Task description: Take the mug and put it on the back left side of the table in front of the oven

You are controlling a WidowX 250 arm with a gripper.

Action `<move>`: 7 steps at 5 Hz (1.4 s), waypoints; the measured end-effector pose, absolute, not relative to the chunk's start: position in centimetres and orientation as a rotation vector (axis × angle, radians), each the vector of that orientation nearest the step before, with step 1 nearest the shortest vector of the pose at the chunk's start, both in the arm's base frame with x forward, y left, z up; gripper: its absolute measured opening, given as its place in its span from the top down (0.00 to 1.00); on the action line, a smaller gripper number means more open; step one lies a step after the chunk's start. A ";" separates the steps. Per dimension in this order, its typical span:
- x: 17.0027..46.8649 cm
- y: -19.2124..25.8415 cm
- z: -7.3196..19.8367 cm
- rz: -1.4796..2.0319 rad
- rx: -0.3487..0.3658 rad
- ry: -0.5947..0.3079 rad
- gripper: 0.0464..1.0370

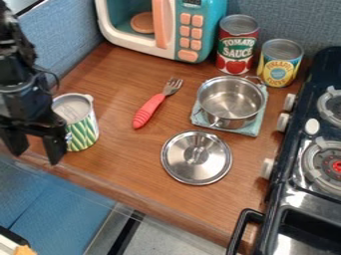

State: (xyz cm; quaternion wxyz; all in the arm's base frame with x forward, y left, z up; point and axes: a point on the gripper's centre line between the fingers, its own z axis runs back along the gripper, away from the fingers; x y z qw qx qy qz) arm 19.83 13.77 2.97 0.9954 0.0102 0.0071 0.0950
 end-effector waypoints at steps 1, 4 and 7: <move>22.4 13.8 3.0 0.177 0.026 -0.001 0.04; 29.9 16.0 3.4 0.181 0.023 -0.075 0.04; 34.6 17.4 2.5 0.153 0.021 -0.086 0.04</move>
